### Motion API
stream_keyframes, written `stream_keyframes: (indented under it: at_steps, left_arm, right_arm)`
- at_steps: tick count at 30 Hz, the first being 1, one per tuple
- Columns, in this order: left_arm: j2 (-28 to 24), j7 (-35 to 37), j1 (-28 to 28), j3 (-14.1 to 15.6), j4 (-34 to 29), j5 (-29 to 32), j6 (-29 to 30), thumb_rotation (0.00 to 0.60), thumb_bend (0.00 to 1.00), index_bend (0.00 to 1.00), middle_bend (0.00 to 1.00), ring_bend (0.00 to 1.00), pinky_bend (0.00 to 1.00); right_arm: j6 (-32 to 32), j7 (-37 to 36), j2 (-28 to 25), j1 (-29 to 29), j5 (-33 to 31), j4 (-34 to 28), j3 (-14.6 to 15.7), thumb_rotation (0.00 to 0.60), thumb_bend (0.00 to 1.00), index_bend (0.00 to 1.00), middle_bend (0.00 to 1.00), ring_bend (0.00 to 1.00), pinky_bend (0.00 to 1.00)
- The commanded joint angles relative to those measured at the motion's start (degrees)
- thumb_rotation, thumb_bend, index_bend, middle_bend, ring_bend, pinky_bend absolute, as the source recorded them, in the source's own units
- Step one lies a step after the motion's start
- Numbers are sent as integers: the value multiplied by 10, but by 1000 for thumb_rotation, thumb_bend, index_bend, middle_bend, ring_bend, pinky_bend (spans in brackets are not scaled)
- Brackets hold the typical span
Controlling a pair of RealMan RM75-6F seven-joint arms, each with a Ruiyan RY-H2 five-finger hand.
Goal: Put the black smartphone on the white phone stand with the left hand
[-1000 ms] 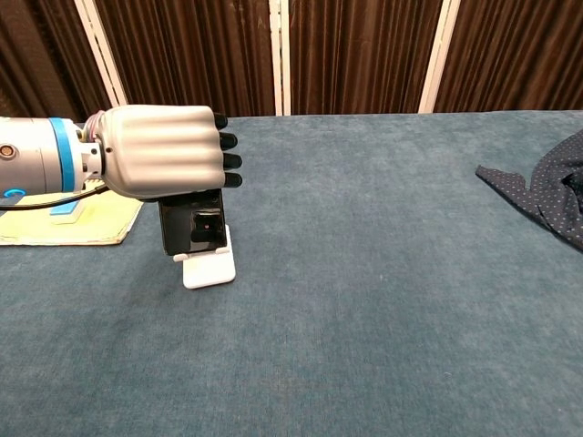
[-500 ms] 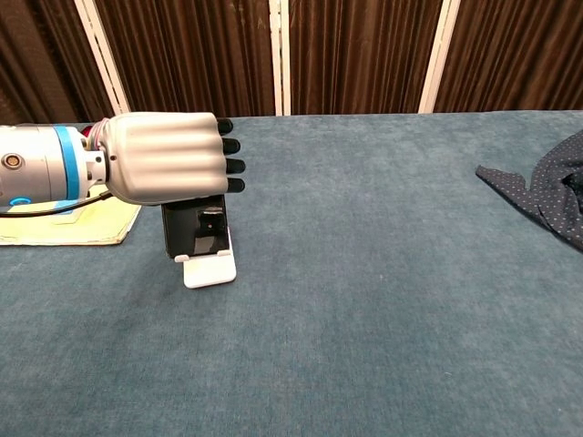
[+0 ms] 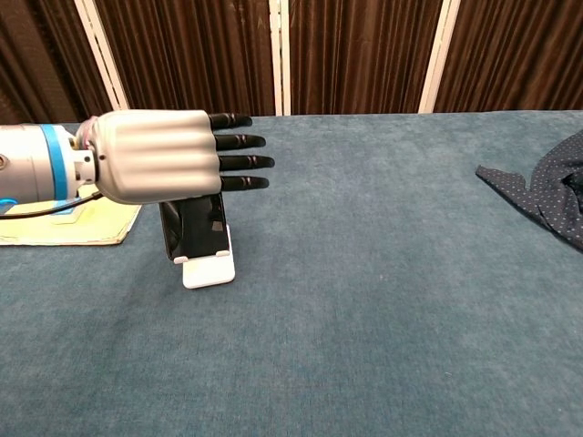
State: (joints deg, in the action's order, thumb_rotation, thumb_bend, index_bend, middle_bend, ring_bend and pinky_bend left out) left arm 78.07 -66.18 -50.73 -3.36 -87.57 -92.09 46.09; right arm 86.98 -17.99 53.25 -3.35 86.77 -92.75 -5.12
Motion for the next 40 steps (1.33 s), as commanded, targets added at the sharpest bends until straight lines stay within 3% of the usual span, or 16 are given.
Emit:
stream_keyframes:
  at_steps: [1, 8, 12, 16, 19, 29, 40]
  left_arm:
    - [-12, 4, 3, 1, -11, -3, 9, 600, 0, 9, 0, 0, 15]
    - [-54, 61, 24, -10, -40, -20, 80, 600, 0, 0, 0, 0, 0]
    - [-70, 181, 65, -21, -47, -25, 177, 600, 0, 0, 0, 0, 0]
    - [-77, 296, 158, -35, -75, 68, 283, 600, 0, 0, 0, 0, 0]
    - [-79, 325, 183, -34, -82, 93, 302, 600, 0, 0, 0, 0, 0]
    - [-92, 496, 323, 6, -58, 157, 397, 600, 0, 0, 0, 0, 0]
    - [-128, 568, 419, 41, -90, 155, 454, 600, 0, 0, 0, 0, 0]
  right_arm:
    - [0, 1, 0, 0, 1, 0, 0, 600, 0, 0, 0, 0, 0]
    - [0, 8, 1, 0, 4, -4, 2, 600, 0, 0, 0, 0, 0]
    - [1, 12, 1, 0, 4, -6, 2, 600, 0, 0, 0, 0, 0]
    - [1, 21, 3, -1, 6, -9, 3, 600, 0, 0, 0, 0, 0]
    - [0, 25, 3, -1, 6, -10, 3, 600, 0, 0, 0, 0, 0]
    - [-2, 61, 10, -3, 11, -20, 6, 600, 0, 0, 0, 0, 0]
    - [-3, 93, 16, -4, 11, -28, 7, 600, 0, 0, 0, 0, 0]
